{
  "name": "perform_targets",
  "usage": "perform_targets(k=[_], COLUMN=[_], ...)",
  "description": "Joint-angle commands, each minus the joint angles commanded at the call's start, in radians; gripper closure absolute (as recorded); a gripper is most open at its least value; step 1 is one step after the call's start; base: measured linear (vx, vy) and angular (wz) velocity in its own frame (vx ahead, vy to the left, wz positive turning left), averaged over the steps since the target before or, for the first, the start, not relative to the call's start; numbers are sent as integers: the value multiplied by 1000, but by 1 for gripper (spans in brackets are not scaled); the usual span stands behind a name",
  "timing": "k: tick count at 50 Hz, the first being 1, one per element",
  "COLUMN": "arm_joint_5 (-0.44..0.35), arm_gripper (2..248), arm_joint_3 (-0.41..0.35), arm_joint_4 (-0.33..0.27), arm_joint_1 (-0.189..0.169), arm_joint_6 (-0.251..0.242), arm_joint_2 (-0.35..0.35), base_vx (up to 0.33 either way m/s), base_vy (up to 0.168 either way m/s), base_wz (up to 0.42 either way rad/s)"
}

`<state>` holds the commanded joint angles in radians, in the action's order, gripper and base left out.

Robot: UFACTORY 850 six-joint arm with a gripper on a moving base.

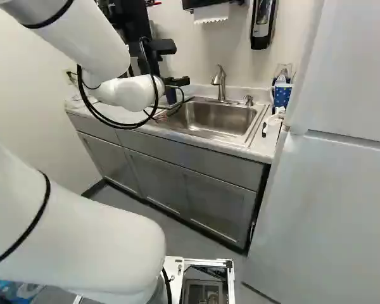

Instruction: Rinse the cup and place it in the tray

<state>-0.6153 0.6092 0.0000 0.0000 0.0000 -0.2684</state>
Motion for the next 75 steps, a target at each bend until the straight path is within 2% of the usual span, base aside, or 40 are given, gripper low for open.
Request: perform_targets(k=[48, 75], arm_joint_5=[0, 0], arm_gripper=[3, 3], arm_joint_3=[3, 67], arm_joint_4=[0, 0], arm_joint_1=[0, -5], arm_joint_6=[0, 0], arm_joint_2=[3, 75], base_vx=[13, 0], base_vy=[0, 0], base_wz=[0, 0])
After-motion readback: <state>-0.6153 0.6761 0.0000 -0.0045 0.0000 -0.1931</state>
